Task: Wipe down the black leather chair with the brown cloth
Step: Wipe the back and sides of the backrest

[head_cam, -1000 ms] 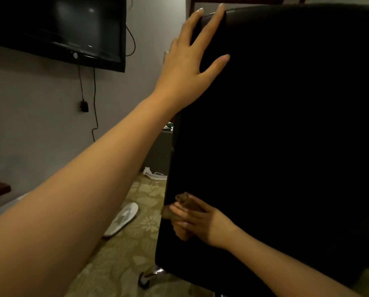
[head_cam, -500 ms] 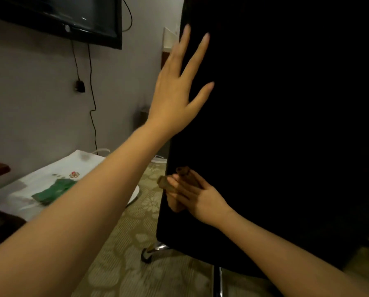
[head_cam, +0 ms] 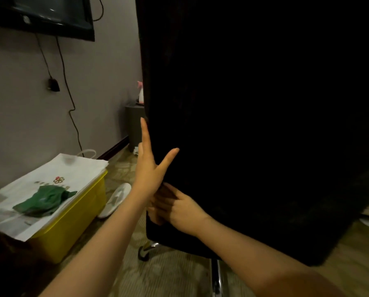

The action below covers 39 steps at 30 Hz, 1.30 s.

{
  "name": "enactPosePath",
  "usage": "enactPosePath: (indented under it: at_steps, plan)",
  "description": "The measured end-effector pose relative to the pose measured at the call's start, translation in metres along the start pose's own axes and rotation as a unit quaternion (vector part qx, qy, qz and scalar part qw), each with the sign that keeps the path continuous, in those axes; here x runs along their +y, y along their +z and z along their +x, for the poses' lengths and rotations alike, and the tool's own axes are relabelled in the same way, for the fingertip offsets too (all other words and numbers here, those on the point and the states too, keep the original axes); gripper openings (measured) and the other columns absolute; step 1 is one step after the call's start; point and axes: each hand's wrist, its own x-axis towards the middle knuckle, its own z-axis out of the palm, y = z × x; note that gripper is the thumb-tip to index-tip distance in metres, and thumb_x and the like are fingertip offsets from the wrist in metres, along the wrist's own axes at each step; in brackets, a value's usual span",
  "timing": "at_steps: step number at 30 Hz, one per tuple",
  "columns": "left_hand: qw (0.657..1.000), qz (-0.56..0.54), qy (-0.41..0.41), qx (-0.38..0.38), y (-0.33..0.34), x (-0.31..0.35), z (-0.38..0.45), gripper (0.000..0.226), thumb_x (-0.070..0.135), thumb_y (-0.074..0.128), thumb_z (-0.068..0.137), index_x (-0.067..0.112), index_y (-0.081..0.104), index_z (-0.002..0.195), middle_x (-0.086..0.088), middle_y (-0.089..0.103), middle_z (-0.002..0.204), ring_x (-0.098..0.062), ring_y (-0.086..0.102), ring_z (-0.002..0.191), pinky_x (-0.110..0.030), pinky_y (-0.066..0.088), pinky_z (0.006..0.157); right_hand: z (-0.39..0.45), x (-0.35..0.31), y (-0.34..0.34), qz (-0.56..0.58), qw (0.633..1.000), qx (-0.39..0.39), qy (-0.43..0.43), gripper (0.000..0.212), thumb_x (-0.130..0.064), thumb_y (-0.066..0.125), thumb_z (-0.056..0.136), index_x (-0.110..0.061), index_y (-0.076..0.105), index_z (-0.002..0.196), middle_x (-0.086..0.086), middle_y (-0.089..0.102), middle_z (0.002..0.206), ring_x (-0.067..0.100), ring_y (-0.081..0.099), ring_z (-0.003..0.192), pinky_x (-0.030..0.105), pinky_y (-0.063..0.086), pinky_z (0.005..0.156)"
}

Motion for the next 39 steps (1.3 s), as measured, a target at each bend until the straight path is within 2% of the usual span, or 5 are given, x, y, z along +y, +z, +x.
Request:
enactPosePath:
  at_steps: [10, 18, 27, 34, 39]
  plan:
    - [0.985, 0.11, 0.058, 0.118, 0.023, 0.0, -0.018, 0.074, 0.069, 0.034, 0.083, 0.042, 0.0, 0.143, -0.018, 0.014, 0.15, -0.031, 0.019, 0.139, -0.047, 0.023, 0.112, -0.156, 0.028, 0.052, -0.066, 0.996, 0.05, -0.027, 0.049, -0.019, 0.038, 0.09, -0.018, 0.037, 0.139, -0.002, 0.031, 0.15, 0.021, 0.008, 0.144, 0.044, 0.002, 0.117]
    - [0.927, 0.305, 0.214, 0.047, 0.08, 0.008, -0.046, 0.064, 0.047, 0.031, 0.096, 0.037, -0.01, 0.144, -0.011, 0.004, 0.15, -0.033, 0.002, 0.141, -0.047, 0.005, 0.116, -0.074, 0.013, 0.031, 0.018, 0.999, 0.047, -0.02, 0.022, -0.037, 0.066, 0.074, -0.028, 0.074, 0.092, -0.01, 0.072, 0.095, 0.006, 0.059, 0.105, 0.02, 0.021, 0.111]
    - [0.932, 0.298, 0.199, 0.048, 0.095, 0.004, -0.046, 0.069, 0.056, 0.033, 0.093, 0.038, -0.01, 0.144, -0.015, -0.001, 0.149, -0.035, -0.006, 0.14, -0.051, -0.001, 0.114, -0.279, 0.073, 0.065, 0.019, 0.996, 0.071, 0.057, 0.056, -0.047, 0.03, 0.096, -0.019, 0.025, 0.145, 0.001, 0.003, 0.158, 0.015, 0.006, 0.145, 0.045, 0.002, 0.116]
    - [0.91, 0.349, 0.221, 0.043, 0.136, 0.033, -0.059, 0.073, 0.062, 0.032, 0.09, 0.038, -0.01, 0.145, 0.0, -0.023, 0.153, -0.023, -0.018, 0.14, -0.059, -0.002, 0.111, -0.162, 0.026, 0.06, 0.035, 0.991, 0.103, 0.073, 0.048, -0.051, 0.043, 0.086, -0.026, 0.055, 0.126, -0.007, 0.059, 0.129, 0.014, 0.035, 0.13, 0.045, -0.006, 0.117]
    - [0.94, 0.295, 0.166, 0.047, 0.144, 0.046, -0.05, 0.072, 0.064, 0.029, 0.088, 0.04, -0.011, 0.143, -0.021, -0.005, 0.15, -0.036, -0.011, 0.139, -0.064, -0.006, 0.106, -0.236, 0.054, 0.078, 0.006, 0.988, 0.123, 0.088, 0.042, -0.028, 0.03, 0.098, -0.024, 0.041, 0.139, -0.002, 0.032, 0.151, 0.016, 0.022, 0.142, 0.047, 0.001, 0.117]
